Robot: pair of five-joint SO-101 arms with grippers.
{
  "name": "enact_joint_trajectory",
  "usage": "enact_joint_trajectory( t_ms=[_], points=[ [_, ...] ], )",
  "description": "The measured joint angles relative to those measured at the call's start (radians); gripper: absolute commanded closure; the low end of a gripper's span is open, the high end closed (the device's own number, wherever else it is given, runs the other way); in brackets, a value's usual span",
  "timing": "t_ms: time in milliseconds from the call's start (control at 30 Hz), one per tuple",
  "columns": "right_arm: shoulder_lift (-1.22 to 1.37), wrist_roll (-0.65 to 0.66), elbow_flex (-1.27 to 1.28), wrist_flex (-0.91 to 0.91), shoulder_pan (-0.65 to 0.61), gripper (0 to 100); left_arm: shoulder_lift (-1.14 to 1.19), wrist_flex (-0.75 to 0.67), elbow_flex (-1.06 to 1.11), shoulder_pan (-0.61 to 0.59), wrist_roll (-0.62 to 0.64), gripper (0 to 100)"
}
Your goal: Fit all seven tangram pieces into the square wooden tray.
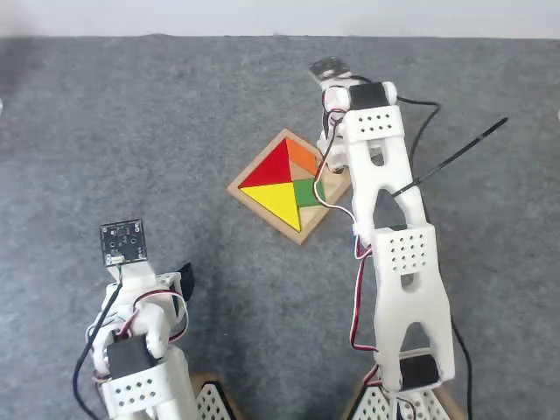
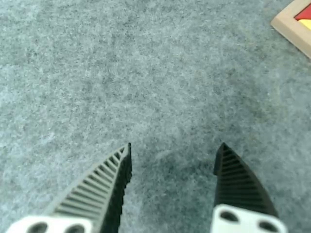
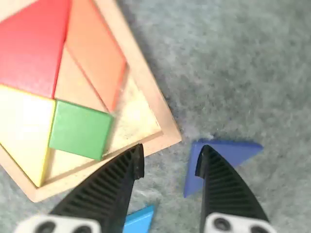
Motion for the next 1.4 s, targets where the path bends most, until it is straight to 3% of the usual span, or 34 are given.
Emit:
enact_joint_trajectory(
  t_ms=[367,467,567,1400],
  points=[
    [0.049,-0.279,-0.002,0.0,0.089,80.9,0.0,0.0,0.0,0.0,0.0,73],
    [0.08,-0.316,-0.002,-0.005,0.083,74.7,0.0,0.0,0.0,0.0,0.0,73],
    [0.097,-0.325,-0.002,-0.009,0.084,69.1,0.0,0.0,0.0,0.0,0.0,73],
    [0.118,-0.379,-0.002,-0.078,0.106,70.7,0.0,0.0,0.0,0.0,0.0,73]
  ],
)
